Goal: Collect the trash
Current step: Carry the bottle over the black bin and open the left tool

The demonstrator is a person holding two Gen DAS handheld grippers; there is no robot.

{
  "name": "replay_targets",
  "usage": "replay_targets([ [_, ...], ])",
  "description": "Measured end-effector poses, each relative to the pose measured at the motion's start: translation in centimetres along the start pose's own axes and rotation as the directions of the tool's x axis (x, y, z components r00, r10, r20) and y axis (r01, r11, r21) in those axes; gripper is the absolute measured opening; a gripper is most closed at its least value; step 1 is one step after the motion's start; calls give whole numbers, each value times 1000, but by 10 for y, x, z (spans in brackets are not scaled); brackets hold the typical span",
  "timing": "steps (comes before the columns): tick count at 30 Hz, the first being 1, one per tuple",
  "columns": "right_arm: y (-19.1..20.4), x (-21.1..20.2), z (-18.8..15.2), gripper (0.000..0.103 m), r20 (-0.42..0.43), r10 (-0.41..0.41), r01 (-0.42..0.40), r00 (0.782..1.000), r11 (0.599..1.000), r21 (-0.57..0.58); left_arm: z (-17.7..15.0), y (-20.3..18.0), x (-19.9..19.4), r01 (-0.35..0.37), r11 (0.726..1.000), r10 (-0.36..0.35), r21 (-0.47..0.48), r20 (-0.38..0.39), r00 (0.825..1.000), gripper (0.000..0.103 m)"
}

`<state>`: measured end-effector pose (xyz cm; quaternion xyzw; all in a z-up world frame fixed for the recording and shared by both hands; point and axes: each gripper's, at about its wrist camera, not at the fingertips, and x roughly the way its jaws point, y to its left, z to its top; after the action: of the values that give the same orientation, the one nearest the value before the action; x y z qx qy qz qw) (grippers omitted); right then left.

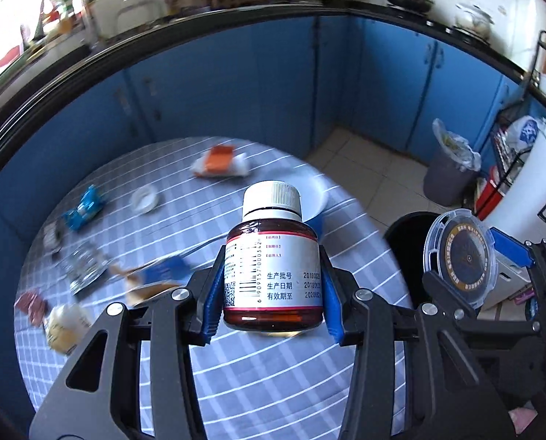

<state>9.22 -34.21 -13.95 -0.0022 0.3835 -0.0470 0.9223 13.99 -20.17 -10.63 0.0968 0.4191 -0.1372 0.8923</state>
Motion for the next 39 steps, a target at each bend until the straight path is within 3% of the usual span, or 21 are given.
replay_targets([
  [13, -55, 21, -7, 87, -55, -36, 39, 998, 997, 68, 36, -74, 24, 68, 994, -67, 83, -17, 998, 46],
  [23, -81, 27, -21, 87, -84, -66, 74, 994, 993, 97, 47, -122, 20, 97, 981, -102, 169, 20, 995, 48],
  [26, -85, 28, -25, 87, -93, -55, 65, 994, 991, 119, 48, -120, 18, 91, 983, -97, 161, 34, 995, 64],
  [39, -89, 23, -28, 87, -93, -36, 50, 995, 986, 162, 52, -60, 9, 35, 999, -36, 21, 56, 998, 68],
])
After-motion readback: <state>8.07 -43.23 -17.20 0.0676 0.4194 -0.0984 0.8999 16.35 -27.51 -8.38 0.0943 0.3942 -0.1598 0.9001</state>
